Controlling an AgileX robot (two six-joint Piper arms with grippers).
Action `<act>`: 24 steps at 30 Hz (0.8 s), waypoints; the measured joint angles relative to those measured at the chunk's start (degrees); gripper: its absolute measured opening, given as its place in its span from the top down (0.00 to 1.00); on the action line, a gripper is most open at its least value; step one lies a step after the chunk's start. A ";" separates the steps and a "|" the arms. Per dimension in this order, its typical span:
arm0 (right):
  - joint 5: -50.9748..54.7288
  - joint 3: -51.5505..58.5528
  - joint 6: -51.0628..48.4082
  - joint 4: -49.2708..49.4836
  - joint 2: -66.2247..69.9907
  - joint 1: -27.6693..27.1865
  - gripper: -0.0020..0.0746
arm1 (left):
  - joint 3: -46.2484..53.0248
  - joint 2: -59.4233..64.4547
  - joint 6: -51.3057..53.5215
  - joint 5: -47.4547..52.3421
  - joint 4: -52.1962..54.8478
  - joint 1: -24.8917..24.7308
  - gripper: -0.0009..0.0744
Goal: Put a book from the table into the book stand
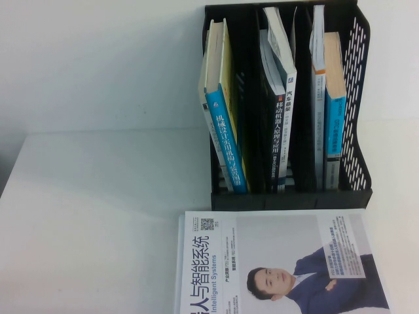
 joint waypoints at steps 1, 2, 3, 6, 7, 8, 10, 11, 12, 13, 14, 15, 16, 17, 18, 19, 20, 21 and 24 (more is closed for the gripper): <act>0.00 0.00 0.00 0.00 0.00 0.00 0.98 | 0.00 0.00 0.00 0.10 0.00 0.00 0.99; 0.00 0.00 0.00 0.00 0.00 0.00 0.98 | 0.00 0.00 0.00 0.10 0.00 0.00 0.99; 0.00 0.00 0.00 0.00 -0.04 0.00 0.98 | 0.00 0.00 0.00 0.10 0.00 0.00 0.99; -0.95 1.59 0.00 -0.65 -1.33 0.00 0.98 | 0.00 0.00 0.00 0.10 0.00 0.00 0.99; -1.54 2.46 0.00 -2.36 -2.13 -0.10 0.98 | 0.00 0.00 0.12 0.10 0.00 0.00 0.99; -2.32 3.51 0.00 -5.07 -3.04 -0.46 0.98 | 0.00 0.00 0.12 0.10 0.00 0.00 0.99; -3.81 6.13 0.13 -10.52 -5.12 -1.83 0.98 | 0.00 0.00 0.12 0.10 0.00 0.00 0.99; -5.34 7.73 0.83 -12.74 -6.25 -2.63 0.98 | 0.00 0.00 0.12 0.10 0.00 0.00 0.99; -6.74 9.14 1.70 -13.89 -7.22 -3.23 0.98 | 0.00 0.00 0.12 0.10 0.00 0.00 0.99; -8.71 11.07 2.78 -14.86 -8.46 -3.83 0.98 | 0.00 0.00 0.12 0.10 0.00 0.00 0.99; -10.99 13.20 3.80 -15.46 -9.70 -4.15 0.98 | 0.00 0.00 0.12 0.10 0.00 0.00 0.99; -13.39 15.02 4.47 -15.68 -10.69 -4.39 0.98 | 0.00 0.00 0.12 0.10 0.00 0.00 0.99; -15.84 17.47 4.91 -15.95 -11.92 -4.52 0.98 | 0.00 0.00 0.12 0.10 0.00 0.00 0.99; -18.48 20.09 5.14 -15.95 -13.24 -4.59 0.98 | 0.00 0.00 0.12 0.10 0.00 0.00 0.99; -20.09 21.89 5.14 -15.79 -14.66 -4.59 0.98 | 0.00 0.00 0.12 0.10 0.00 0.00 0.99; -20.30 23.35 5.23 -14.83 -16.15 -4.59 0.98 | 0.00 0.00 0.12 0.10 0.00 0.00 0.99; -18.49 23.90 5.36 -13.47 -17.42 -4.69 0.98 | 0.00 0.00 0.12 0.10 0.00 0.00 0.99; -16.66 24.14 5.36 -12.74 -17.98 -4.65 0.98 | 0.00 0.00 0.12 0.10 0.00 0.00 0.99; -16.36 24.14 4.54 -11.64 -18.54 -4.65 0.98 | 0.00 -0.02 0.12 0.21 -0.10 0.00 0.99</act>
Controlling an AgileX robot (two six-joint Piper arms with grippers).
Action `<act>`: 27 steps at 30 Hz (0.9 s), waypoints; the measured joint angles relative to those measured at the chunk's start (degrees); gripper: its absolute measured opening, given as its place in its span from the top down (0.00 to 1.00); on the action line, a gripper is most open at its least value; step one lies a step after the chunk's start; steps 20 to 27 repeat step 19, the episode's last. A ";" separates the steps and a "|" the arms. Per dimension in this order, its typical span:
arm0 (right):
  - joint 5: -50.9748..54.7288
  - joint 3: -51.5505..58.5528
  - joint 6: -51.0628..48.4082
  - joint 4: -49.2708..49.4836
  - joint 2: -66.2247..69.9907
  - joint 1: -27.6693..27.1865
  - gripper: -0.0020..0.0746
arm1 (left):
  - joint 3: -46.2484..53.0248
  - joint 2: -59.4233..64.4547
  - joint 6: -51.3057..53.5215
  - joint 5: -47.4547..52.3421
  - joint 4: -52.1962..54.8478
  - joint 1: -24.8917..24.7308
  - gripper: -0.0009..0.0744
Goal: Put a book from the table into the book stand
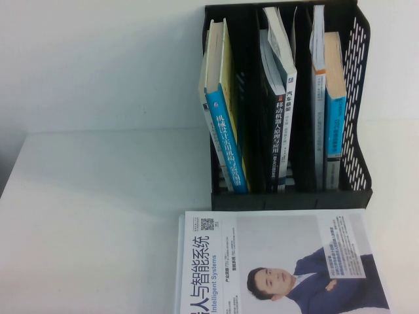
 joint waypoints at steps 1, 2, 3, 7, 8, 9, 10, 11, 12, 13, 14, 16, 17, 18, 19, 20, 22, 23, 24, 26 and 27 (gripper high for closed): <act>0.00 0.00 -0.11 0.00 -0.10 -0.10 0.98 | 0.00 0.00 0.00 0.00 0.00 0.00 0.99; 0.00 0.00 -0.25 0.00 -0.10 -0.08 0.98 | 0.00 0.00 0.00 0.00 0.00 0.00 0.99; 0.00 0.00 -0.34 0.00 -0.10 -0.08 0.98 | 0.00 0.00 0.00 0.00 0.00 0.00 0.99; 0.00 0.00 -1.45 0.00 -0.10 -0.08 0.98 | 0.00 0.00 0.00 0.00 0.00 0.00 0.99; 0.00 0.00 -1.55 0.00 -0.10 -0.08 0.98 | 0.00 0.00 0.00 0.00 0.00 0.00 0.99; 0.00 0.00 -1.55 0.00 -0.10 -0.08 0.98 | 0.00 0.00 0.00 0.00 0.00 0.00 0.99; 0.00 0.00 -1.55 0.00 -0.10 -0.08 0.98 | 0.00 0.00 0.00 0.00 0.00 0.00 0.99; 0.00 0.00 -1.59 0.00 -0.10 -0.08 0.98 | 0.00 0.00 0.00 0.00 0.00 0.00 0.99; 0.00 0.00 -1.69 0.00 -0.10 -0.08 0.98 | 0.00 0.00 -0.11 0.00 0.00 0.00 0.99; 0.00 0.00 -1.69 0.00 -0.10 -0.08 0.98 | 0.00 0.00 -0.11 0.00 0.00 0.00 0.99; 0.00 0.00 -1.69 0.00 -0.10 -0.08 0.98 | 0.00 0.00 -0.11 0.08 0.00 0.00 0.99; 0.00 0.00 -1.69 0.00 -0.10 -0.08 0.98 | -0.02 0.00 -0.11 0.08 -0.02 0.00 0.99; 0.00 0.00 -1.69 0.00 -0.10 -0.08 0.98 | -0.02 0.00 -0.11 0.08 -0.02 0.00 0.99; 0.00 0.00 -1.84 0.00 -0.10 -0.08 0.98 | -0.02 0.00 -0.11 0.08 -0.02 0.00 0.99; 0.00 0.00 -1.96 0.00 -0.10 -0.08 0.98 | -0.02 0.00 -0.11 0.08 -0.02 0.00 0.99; 0.00 0.00 -1.96 0.00 -0.10 -0.08 0.98 | -0.02 0.00 -0.11 0.08 -0.02 0.00 0.99; 0.00 0.00 -1.96 0.00 -0.10 -0.08 0.98 | -0.02 0.00 -0.11 0.08 -0.02 0.00 0.99; 0.00 0.00 -1.96 0.00 -0.10 -0.08 0.98 | -0.02 0.00 -0.11 0.08 -0.02 0.00 0.99; 0.00 0.00 -1.96 0.00 -0.10 -0.08 0.98 | -0.02 0.00 -0.11 0.08 -0.02 0.00 0.99; 0.00 0.00 -1.96 0.00 -0.10 -0.08 0.98 | -0.02 0.00 -0.11 0.08 -0.02 0.00 0.99; 0.00 0.00 -1.96 0.00 -0.10 -0.08 0.98 | -0.02 0.00 -0.11 0.08 -0.02 0.00 0.99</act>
